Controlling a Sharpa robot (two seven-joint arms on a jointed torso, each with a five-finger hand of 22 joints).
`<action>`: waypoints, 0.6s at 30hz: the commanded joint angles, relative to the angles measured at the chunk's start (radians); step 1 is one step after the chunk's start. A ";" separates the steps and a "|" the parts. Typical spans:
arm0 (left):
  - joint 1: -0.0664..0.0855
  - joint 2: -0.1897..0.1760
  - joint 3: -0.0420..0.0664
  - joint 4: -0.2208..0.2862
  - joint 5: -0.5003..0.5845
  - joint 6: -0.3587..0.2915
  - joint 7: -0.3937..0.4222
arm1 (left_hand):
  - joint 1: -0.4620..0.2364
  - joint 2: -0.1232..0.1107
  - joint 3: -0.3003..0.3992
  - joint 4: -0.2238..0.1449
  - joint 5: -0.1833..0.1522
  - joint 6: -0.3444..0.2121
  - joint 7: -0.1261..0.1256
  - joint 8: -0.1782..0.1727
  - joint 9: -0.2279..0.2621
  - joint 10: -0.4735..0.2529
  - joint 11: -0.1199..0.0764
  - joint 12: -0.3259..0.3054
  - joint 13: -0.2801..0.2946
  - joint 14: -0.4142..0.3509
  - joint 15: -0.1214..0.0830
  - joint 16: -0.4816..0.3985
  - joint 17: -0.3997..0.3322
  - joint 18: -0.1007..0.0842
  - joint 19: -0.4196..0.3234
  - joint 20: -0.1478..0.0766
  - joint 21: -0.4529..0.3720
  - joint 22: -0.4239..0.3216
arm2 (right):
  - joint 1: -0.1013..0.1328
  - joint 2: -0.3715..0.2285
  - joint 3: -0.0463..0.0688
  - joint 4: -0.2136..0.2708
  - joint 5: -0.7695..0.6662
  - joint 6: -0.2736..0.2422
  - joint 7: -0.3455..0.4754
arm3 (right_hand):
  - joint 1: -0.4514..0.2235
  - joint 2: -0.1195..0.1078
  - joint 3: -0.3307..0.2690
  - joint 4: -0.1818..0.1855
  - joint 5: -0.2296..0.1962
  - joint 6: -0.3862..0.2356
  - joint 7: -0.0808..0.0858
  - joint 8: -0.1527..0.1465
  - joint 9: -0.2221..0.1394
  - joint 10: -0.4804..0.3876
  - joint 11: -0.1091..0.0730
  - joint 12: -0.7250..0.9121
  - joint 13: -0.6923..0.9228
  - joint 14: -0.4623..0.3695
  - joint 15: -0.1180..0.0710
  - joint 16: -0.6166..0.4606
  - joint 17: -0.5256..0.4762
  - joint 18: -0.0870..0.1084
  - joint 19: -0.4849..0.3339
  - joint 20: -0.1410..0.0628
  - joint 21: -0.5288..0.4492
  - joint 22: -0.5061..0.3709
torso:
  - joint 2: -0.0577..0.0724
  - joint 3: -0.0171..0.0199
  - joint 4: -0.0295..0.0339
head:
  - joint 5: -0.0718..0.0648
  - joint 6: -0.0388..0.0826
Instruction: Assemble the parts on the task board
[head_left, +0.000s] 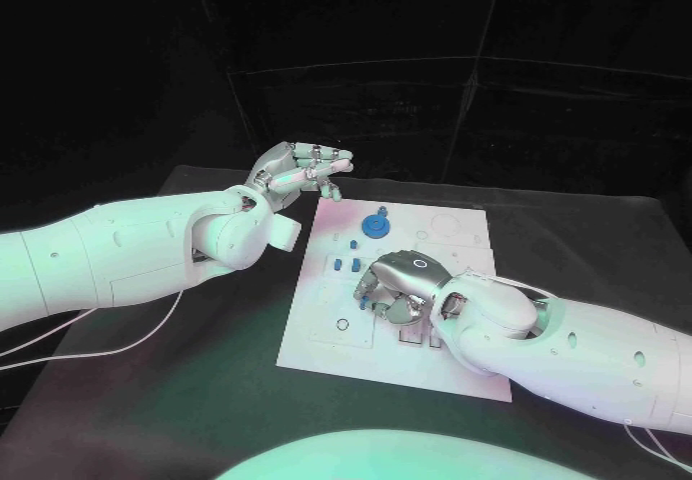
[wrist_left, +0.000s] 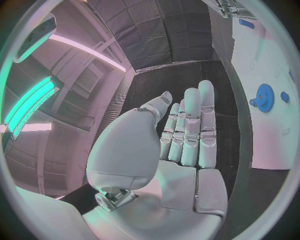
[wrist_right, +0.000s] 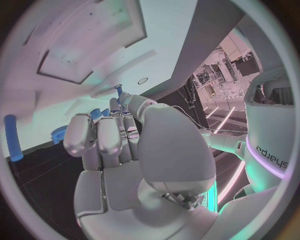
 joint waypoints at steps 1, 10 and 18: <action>0.002 0.001 0.001 0.002 0.004 0.013 0.002 | 0.009 -0.004 0.001 -0.004 0.007 -0.005 0.003 -0.002 0.001 -0.008 0.000 0.001 0.000 -0.002 0.002 0.000 -0.001 0.014 0.009 0.002 -0.005 -0.001 | 0.001 0.003 0.000 -0.001 -0.014 0.009 0.002 | -0.007 0.000 0.003 -0.001 0.003 -0.003 0.002 -0.003 -0.001 -0.005 0.001 0.000 0.001 0.013 0.002 0.005 0.000 -0.008 0.004 0.005 0.006 0.000 | 0.000 -0.0003 0.0002 | 0.001 -0.001; 0.002 0.000 0.001 0.003 0.004 0.014 0.002 | 0.009 -0.004 0.001 -0.004 0.007 -0.005 0.003 -0.002 0.001 -0.009 0.000 0.001 0.000 -0.002 0.002 0.000 -0.001 0.014 0.009 0.002 -0.005 -0.001 | 0.000 0.010 0.000 -0.006 -0.035 0.050 -0.016 | -0.008 0.000 0.003 -0.002 0.003 -0.004 0.002 -0.003 -0.001 -0.006 0.001 0.000 0.001 0.012 0.002 0.004 -0.003 -0.008 0.003 0.005 0.005 -0.002 | 0.000 -0.0003 0.0002 | 0.002 -0.004; 0.002 0.000 0.001 0.002 0.004 0.015 0.001 | 0.009 -0.004 0.001 -0.004 0.007 -0.005 0.003 -0.002 0.001 -0.009 0.000 0.001 0.000 -0.002 0.002 0.000 -0.001 0.014 0.009 0.002 -0.005 -0.001 | 0.000 0.011 0.000 -0.007 -0.057 0.070 -0.031 | -0.010 -0.001 0.002 -0.003 0.002 -0.004 0.002 -0.003 -0.001 -0.006 0.001 0.000 0.001 0.012 0.002 0.004 -0.004 -0.008 0.002 0.005 0.005 -0.003 | -0.001 0.0001 -0.0001 | 0.003 -0.006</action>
